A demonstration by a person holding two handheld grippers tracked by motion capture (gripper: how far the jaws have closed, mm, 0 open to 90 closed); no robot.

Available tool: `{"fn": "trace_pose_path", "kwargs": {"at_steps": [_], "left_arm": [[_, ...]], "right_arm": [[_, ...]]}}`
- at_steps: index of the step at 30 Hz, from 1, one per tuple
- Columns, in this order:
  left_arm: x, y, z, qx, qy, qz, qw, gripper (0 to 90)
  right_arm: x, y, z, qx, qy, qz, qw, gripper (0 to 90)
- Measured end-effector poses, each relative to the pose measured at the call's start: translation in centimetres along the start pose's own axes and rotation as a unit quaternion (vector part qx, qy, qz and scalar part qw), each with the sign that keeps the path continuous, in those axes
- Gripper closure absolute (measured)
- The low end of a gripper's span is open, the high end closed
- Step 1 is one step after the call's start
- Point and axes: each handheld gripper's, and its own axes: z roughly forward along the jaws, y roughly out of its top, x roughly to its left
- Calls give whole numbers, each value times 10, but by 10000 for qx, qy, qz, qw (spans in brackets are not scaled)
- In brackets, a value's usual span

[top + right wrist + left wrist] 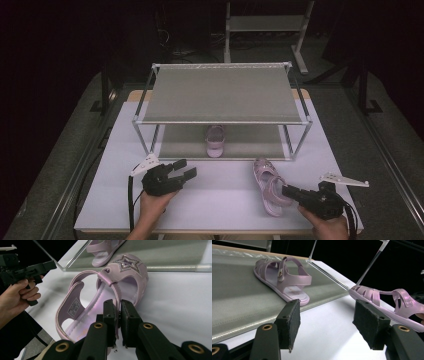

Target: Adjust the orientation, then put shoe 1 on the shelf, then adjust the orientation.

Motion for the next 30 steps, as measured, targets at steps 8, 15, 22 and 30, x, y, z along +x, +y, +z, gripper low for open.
{"fn": "trace_pose_path", "kwargs": {"at_steps": [8,15,22,30], "left_arm": [[-1,1,0,-16,-10,-30,10000,365],[1,1,-2,-44,3,-46,10000,361],[2,3,-2,-76,9,-34,10000,355],[2,3,-4,-79,10,-48,10000,351]], "right_arm": [[7,5,4,-63,-10,-7,10000,826],[14,16,10,-186,-1,-51,9998,826],[24,30,21,-216,41,-161,9996,827],[27,35,29,-192,73,-152,9997,827]]}}
